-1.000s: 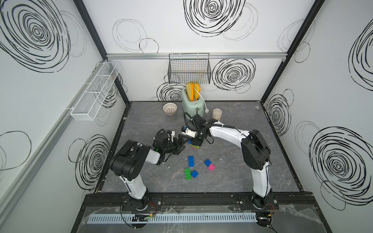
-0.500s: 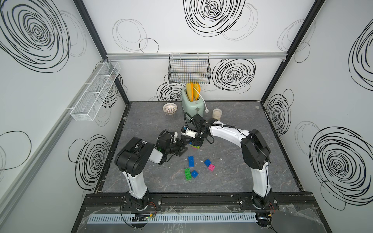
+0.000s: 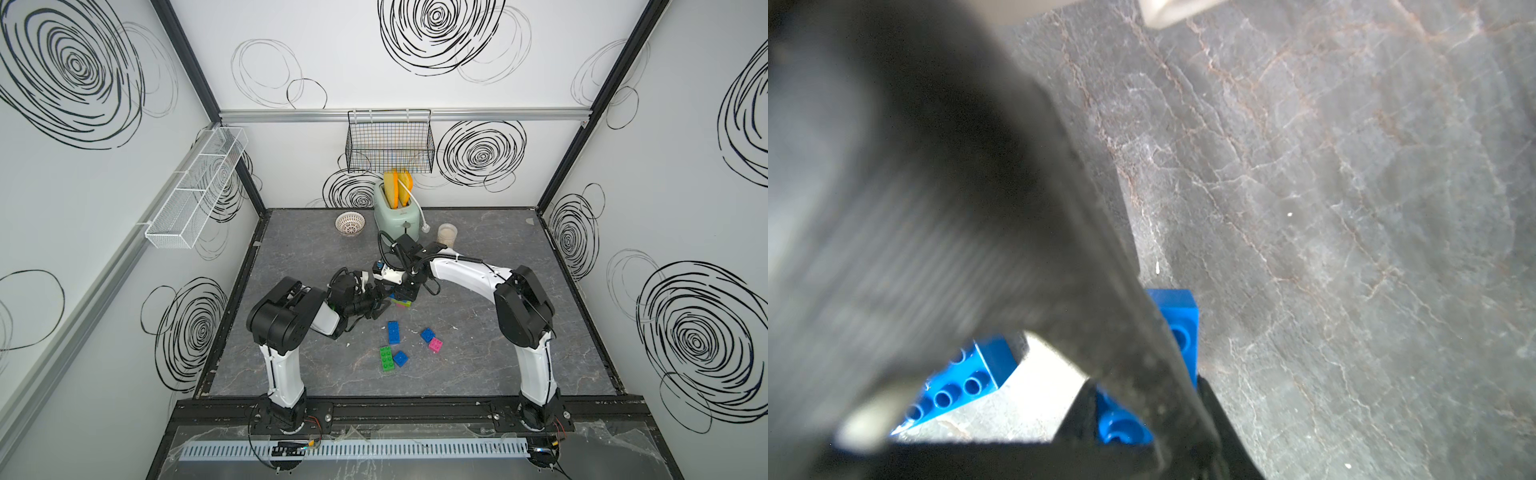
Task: Assemble a heart with lego
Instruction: Assemble the lego brick with the lego brick.
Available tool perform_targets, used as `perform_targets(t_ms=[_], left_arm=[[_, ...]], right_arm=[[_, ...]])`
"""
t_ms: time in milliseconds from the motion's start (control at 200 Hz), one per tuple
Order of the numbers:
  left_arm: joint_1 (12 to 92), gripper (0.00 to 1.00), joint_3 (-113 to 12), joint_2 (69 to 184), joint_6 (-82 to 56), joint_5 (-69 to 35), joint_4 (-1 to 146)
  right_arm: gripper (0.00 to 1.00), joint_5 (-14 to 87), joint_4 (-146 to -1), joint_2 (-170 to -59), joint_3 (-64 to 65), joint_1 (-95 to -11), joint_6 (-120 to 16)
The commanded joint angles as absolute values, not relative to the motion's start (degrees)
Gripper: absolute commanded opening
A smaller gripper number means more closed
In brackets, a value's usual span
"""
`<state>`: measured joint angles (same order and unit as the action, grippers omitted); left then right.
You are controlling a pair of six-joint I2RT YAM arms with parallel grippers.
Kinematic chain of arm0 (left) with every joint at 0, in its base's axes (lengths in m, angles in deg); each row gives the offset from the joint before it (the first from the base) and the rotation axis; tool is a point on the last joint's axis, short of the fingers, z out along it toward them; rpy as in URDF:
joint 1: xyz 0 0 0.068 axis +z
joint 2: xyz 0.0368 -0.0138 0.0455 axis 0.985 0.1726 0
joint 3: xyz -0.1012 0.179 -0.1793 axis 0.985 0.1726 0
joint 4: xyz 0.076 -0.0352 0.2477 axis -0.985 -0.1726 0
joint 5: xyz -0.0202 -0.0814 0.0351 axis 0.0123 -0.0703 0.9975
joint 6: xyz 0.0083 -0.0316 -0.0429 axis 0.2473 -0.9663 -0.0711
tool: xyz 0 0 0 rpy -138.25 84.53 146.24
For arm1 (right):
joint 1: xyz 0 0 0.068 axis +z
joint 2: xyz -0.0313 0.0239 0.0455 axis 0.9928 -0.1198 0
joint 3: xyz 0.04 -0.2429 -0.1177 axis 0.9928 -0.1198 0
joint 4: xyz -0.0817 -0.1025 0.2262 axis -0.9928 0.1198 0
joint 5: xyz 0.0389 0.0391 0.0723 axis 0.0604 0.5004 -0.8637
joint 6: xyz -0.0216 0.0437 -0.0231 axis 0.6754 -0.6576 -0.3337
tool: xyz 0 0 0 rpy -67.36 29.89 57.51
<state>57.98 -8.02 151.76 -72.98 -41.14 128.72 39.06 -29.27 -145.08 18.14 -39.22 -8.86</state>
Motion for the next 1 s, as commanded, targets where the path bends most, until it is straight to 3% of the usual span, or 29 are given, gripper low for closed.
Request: perform_targets(t_ms=[0, 390, 790, 995], left_arm=[[57.0, 0.86, -8.7, 153.1, -73.4, -42.4, 131.3], [56.9, 0.74, -8.9, 154.1, -73.7, -42.3, 132.0], [56.7, 0.75, -8.5, 153.8, -73.6, -42.4, 131.8], [56.2, 0.68, -8.5, 154.3, -73.6, -42.1, 132.1]], right_arm=[[0.31, 38.3, -27.2, -148.4, 19.7, -39.0, -7.2], [0.31, 38.1, -27.5, -149.0, 20.1, -39.0, -7.0], [0.31, 39.5, -26.9, -150.7, 21.6, -38.4, -5.3], [0.31, 38.3, -26.5, -151.0, 21.5, -38.4, -5.2]])
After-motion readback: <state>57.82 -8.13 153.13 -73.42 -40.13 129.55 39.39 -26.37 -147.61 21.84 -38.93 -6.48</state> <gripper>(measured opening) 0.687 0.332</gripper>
